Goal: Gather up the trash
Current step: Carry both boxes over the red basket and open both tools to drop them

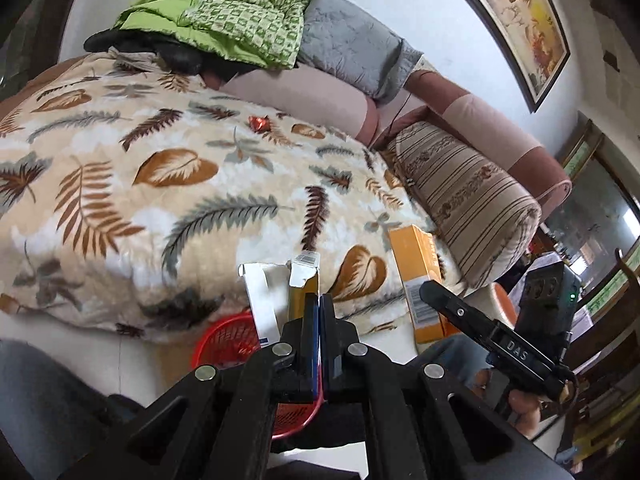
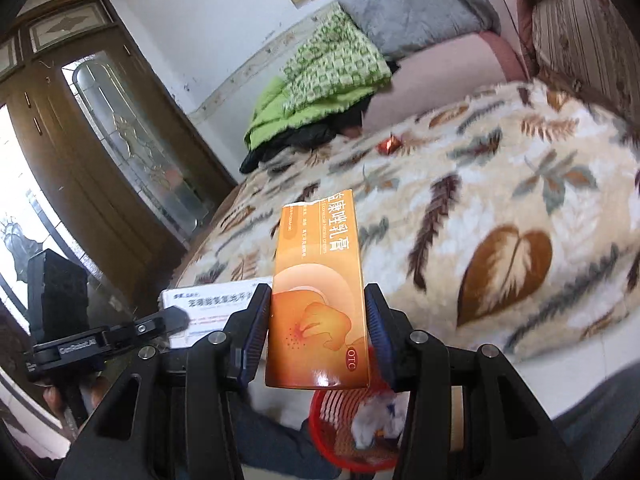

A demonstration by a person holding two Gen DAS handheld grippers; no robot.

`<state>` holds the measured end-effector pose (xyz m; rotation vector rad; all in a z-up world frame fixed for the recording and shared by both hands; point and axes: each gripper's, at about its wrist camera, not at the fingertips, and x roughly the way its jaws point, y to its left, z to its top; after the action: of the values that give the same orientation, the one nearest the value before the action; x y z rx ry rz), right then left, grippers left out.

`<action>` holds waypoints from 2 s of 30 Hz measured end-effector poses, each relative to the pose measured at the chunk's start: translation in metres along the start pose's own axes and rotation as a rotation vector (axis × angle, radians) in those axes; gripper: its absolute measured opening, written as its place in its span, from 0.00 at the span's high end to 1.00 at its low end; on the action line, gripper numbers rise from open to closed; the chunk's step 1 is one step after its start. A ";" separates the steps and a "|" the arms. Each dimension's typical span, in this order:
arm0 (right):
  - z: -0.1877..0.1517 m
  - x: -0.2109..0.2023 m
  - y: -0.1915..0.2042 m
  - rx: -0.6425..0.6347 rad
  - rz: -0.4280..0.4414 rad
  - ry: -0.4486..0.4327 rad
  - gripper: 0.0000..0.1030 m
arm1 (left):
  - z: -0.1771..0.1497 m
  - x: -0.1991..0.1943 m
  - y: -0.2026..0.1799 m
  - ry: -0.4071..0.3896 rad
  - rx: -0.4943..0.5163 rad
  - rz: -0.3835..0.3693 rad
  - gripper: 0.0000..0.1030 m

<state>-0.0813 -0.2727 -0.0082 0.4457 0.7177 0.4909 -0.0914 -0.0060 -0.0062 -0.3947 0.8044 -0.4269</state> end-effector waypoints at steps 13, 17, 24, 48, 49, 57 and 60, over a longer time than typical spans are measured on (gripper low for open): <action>-0.037 0.013 0.003 -0.100 -0.069 0.055 0.55 | -0.036 0.022 0.004 0.048 0.036 0.045 1.00; -0.040 0.015 0.005 -0.116 -0.077 0.068 0.55 | -0.042 0.026 0.003 0.070 0.039 0.049 1.00; -0.041 0.018 0.001 -0.098 -0.072 0.081 0.55 | -0.047 0.033 0.003 0.100 0.036 0.063 1.00; -0.044 0.020 -0.006 -0.085 -0.085 0.096 0.55 | -0.053 0.039 0.000 0.117 0.058 0.091 1.00; -0.045 0.020 -0.006 -0.084 -0.086 0.097 0.55 | -0.053 0.040 0.001 0.120 0.057 0.091 1.00; -0.047 0.023 -0.008 -0.071 -0.097 0.107 0.55 | -0.056 0.048 0.004 0.151 0.055 0.106 1.00; -0.048 0.025 -0.008 -0.066 -0.095 0.112 0.55 | -0.057 0.050 0.004 0.160 0.057 0.106 1.00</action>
<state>-0.0970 -0.2548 -0.0571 0.3226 0.8244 0.4514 -0.1030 -0.0383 -0.0740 -0.2663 0.9619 -0.3851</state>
